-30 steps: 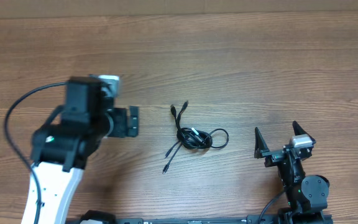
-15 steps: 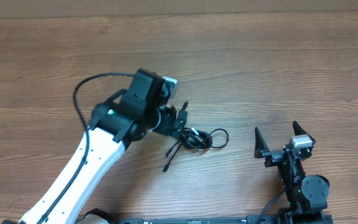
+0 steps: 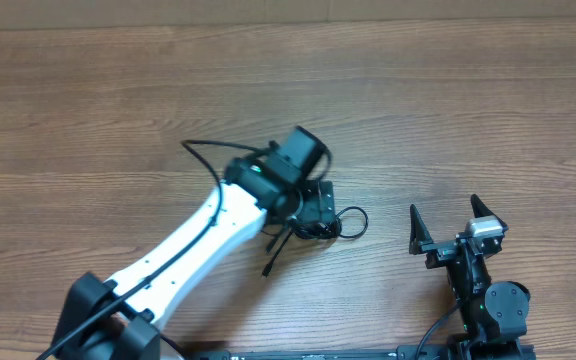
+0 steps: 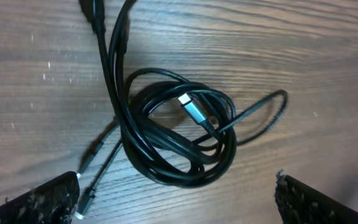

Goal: Untangle cables
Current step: 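Reach the left gripper forward over the black cable bundle, then close the left gripper on the cable bundle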

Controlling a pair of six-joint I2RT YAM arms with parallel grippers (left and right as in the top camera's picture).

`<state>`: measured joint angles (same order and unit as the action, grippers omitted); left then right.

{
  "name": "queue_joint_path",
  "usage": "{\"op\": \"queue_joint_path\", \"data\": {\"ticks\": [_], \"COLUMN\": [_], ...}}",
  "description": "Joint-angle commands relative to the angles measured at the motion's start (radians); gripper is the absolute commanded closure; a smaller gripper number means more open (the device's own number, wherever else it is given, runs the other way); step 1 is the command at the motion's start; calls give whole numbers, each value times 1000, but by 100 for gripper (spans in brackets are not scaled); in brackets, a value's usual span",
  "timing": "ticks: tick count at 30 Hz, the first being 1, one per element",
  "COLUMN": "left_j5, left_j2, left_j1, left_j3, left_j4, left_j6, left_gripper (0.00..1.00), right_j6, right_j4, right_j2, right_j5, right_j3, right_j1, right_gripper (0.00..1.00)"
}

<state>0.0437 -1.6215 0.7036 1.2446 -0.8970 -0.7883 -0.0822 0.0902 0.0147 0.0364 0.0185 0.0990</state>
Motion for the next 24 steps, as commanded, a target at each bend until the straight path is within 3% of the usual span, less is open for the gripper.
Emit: {"op": "queue_joint_path", "data": {"ticks": [1,4,8,24], "left_j5": [-154,-164,-135,-48], "left_j2": [-28,-55,-77,-187], "left_j1": [44,57,57,57], "left_j3": [23,22,22,22], "left_j4": [1,17,22,64], "left_j6": [-253,-437,-562,-608], "left_gripper": [0,0,1,0], "right_j6": [3,3,3,3], "right_j4": [-6,-6,-6,-6], "right_j2": [-12,-12,-12,-12], "right_j5": [-9,-9,-9,-10], "right_j3": [-10,-10,-10,-10], "right_j1": [-4,-4,-4,-4], "right_gripper": [0,0,0,0]}}
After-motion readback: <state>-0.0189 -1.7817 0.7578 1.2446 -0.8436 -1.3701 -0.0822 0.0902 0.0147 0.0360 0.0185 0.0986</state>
